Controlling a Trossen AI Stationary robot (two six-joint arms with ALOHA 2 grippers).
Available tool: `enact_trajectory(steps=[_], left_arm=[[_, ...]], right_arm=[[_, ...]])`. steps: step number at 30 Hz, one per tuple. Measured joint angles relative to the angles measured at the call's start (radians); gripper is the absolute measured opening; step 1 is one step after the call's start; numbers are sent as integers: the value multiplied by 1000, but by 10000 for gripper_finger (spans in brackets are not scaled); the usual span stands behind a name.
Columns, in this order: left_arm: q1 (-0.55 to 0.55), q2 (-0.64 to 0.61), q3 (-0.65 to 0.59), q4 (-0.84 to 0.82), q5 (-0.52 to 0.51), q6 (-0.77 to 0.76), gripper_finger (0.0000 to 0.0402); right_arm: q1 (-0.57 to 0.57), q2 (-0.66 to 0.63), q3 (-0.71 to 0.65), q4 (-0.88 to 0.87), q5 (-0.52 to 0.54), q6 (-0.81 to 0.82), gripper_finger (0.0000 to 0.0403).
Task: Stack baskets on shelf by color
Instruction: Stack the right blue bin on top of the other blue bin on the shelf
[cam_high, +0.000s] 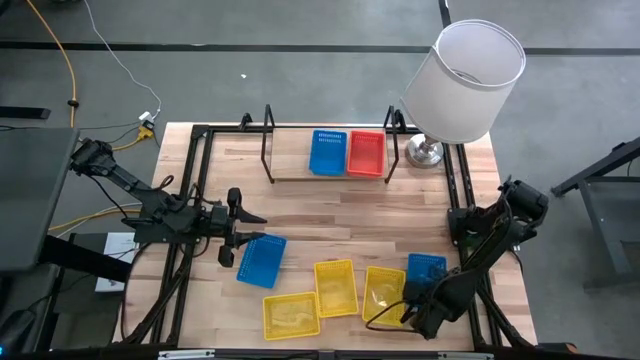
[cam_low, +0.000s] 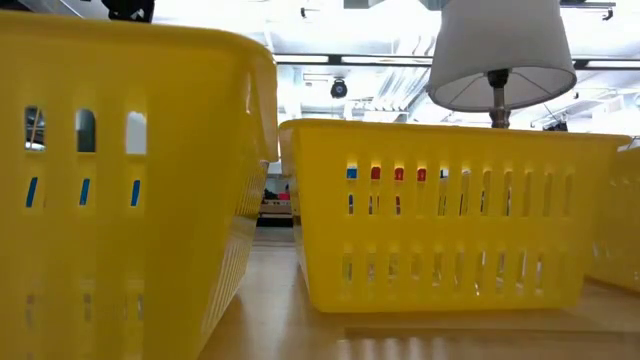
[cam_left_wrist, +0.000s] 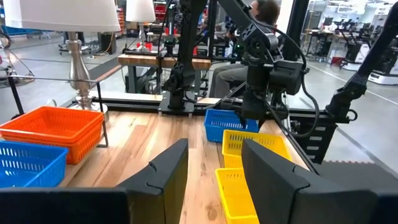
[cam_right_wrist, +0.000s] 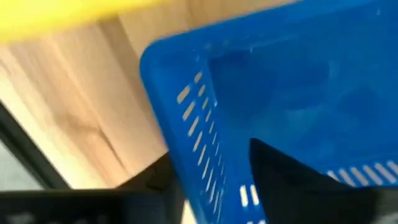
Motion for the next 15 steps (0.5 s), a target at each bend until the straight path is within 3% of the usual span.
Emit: enact_trajectory(steps=[5, 11, 15], left_arm=[[0, 0, 0, 43, -1, 1, 140], [0, 0, 0, 46, -3, 6, 140], [0, 0, 0, 46, -3, 5, 140]], right_arm=[[-10, -39, 0, -20, -53, -31, 18], [-50, -88, 106, -247, 19, -98, 7], [-87, -95, 268, -439, 185, -220, 5]])
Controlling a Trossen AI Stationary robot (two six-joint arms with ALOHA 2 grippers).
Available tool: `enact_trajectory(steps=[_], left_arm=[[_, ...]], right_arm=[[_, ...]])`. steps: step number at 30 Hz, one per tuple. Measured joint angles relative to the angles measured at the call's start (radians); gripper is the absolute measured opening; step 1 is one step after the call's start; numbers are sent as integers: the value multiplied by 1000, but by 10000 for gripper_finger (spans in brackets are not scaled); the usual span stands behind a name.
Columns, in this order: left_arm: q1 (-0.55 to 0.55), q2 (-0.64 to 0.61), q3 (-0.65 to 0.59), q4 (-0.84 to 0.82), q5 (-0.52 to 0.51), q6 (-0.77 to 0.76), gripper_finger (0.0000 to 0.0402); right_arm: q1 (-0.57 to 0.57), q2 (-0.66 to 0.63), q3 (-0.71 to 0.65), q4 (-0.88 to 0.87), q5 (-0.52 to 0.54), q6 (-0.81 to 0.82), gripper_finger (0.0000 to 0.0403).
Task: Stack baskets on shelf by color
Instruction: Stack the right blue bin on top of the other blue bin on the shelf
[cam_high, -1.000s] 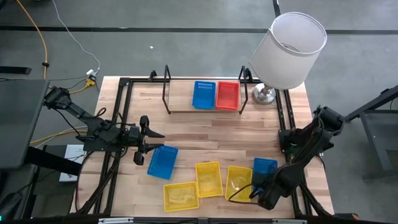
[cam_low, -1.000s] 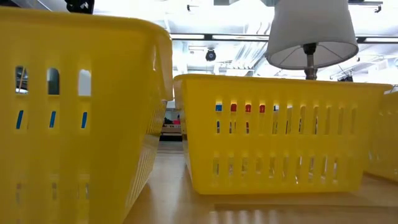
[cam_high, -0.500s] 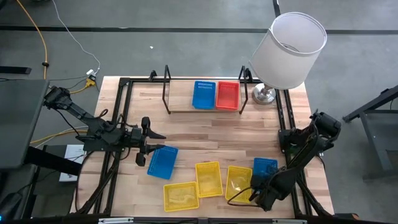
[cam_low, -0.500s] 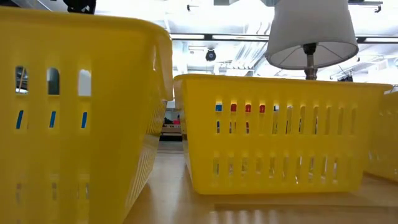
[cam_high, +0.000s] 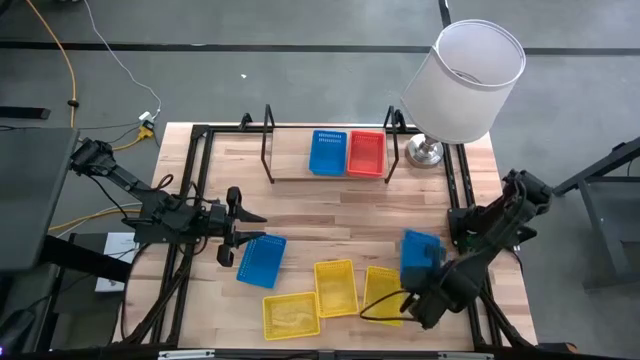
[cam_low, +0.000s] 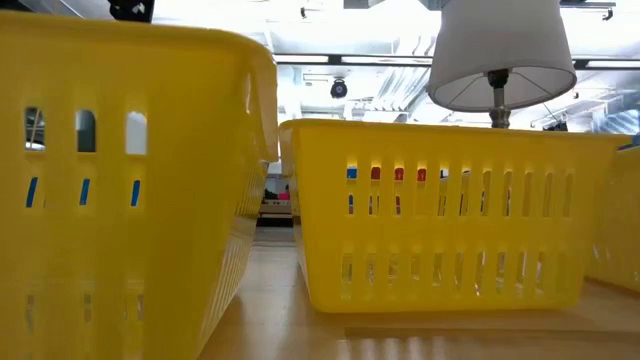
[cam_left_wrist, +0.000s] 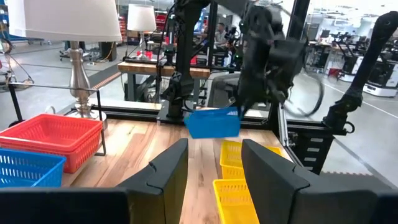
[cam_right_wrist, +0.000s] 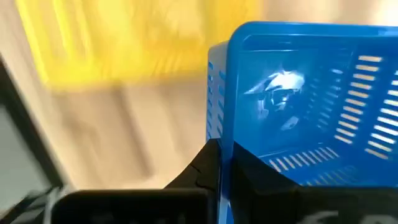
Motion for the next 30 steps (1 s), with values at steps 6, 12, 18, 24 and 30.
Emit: enact_trajectory(steps=[6, 12, 18, 24, 30], left_arm=[[0, 0, 0, 1, 0, 2, 140], [0, 0, 0, 2, 9, 2, 140], [-1, 0, 0, 2, 11, -4, 140], [-2, 0, 0, -9, 11, -4, 140], [-2, 0, 0, -9, 11, -5, 140]], right_arm=[[-84, -1, 195, -2, 393, -366, 1], [-286, 14, 208, 346, 499, -884, 1], [-556, 66, 207, 570, 432, -1159, 0], [-817, 73, 207, 589, 420, -1066, 0], [-952, 106, 207, 619, 323, -1070, 0]])
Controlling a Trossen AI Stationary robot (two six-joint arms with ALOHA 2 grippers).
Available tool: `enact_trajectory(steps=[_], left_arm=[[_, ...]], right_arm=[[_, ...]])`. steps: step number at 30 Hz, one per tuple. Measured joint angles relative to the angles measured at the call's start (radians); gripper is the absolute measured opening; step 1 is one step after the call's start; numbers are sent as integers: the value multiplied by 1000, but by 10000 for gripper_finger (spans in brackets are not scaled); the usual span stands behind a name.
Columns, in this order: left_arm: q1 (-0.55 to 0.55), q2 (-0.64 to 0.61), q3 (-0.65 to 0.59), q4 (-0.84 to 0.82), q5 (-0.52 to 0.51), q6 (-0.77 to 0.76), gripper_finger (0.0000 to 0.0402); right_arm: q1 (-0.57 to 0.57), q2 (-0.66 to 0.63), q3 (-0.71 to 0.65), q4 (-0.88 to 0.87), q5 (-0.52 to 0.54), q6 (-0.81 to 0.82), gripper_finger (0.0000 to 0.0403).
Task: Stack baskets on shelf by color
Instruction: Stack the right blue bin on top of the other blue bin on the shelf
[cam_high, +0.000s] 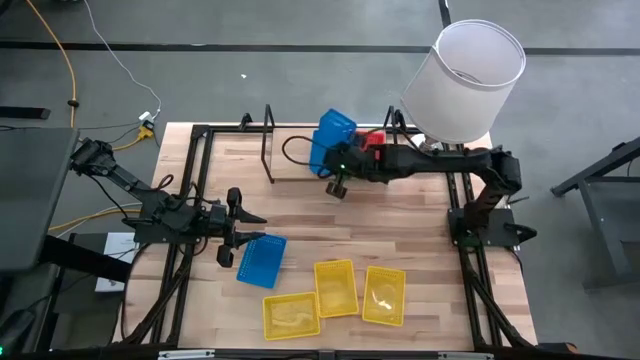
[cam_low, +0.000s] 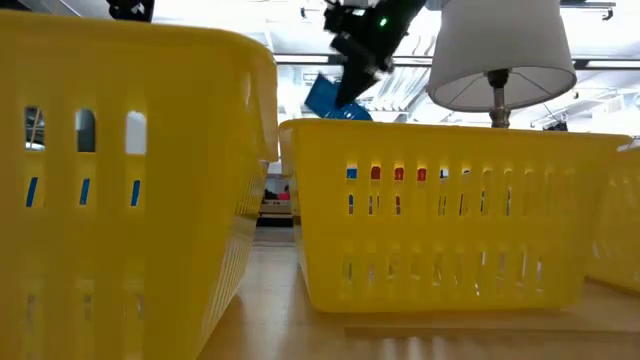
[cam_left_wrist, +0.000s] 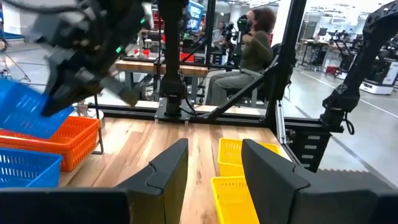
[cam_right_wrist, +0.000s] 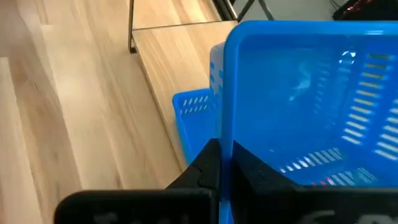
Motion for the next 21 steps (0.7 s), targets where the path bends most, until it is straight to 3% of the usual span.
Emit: enact_trajectory(steps=[8, 21], left_arm=[[0, 3, 0, 5, -7, 0, 140], [-2, 3, 0, 6, -7, 0, 140]], right_arm=[[-23, 116, -1, 52, -40, -82, 0], [-51, 132, -1, 31, -39, -81, 0]])
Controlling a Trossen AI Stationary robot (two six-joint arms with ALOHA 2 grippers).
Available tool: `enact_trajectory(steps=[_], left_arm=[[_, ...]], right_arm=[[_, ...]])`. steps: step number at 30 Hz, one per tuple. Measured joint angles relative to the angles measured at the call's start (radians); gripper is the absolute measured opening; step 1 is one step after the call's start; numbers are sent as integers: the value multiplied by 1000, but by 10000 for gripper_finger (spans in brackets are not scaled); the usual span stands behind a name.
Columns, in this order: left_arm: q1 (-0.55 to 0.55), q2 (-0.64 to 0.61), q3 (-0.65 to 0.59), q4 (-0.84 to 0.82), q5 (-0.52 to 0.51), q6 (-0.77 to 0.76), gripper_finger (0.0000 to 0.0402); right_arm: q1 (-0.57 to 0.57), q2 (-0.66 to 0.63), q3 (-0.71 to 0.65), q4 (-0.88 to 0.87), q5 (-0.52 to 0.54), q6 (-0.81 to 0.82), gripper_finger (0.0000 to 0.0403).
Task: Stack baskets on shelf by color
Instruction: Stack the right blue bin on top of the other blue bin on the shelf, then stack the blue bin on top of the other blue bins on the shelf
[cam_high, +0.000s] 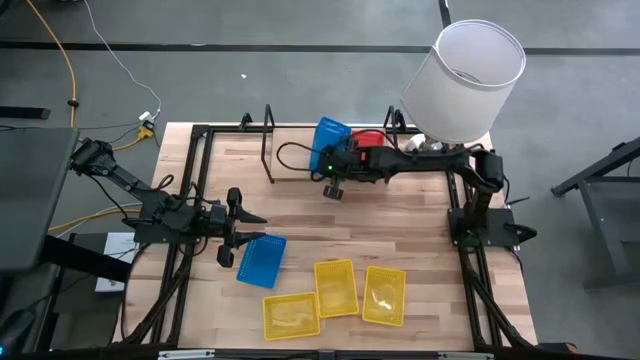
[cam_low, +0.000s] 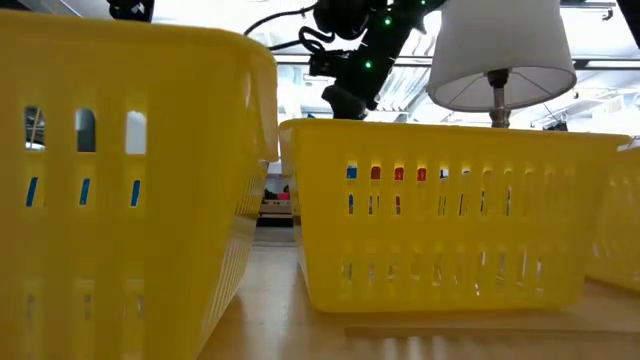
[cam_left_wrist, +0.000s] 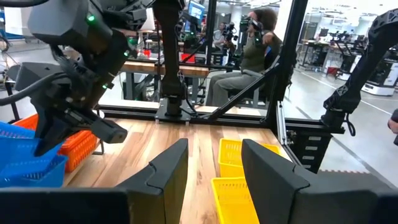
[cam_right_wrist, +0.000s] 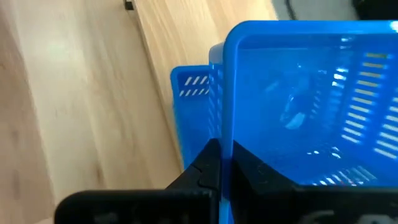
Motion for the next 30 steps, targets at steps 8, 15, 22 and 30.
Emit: enact_trajectory(steps=[8, 15, 22, 30], left_arm=[[0, 0, 0, 0, 0, 0, 140], [0, 0, 0, 0, 0, 0, 140], [0, 0, 0, 0, 0, 0, 140], [0, 0, 0, -2, 0, 0, 140]], right_arm=[[-25, 2, 0, -19, -25, 40, 0], [-25, 2, 0, -17, -20, 15, 0], [-25, 2, 1, -17, -19, -8, 48], [-12, -17, 2, -35, 57, -38, 154]])
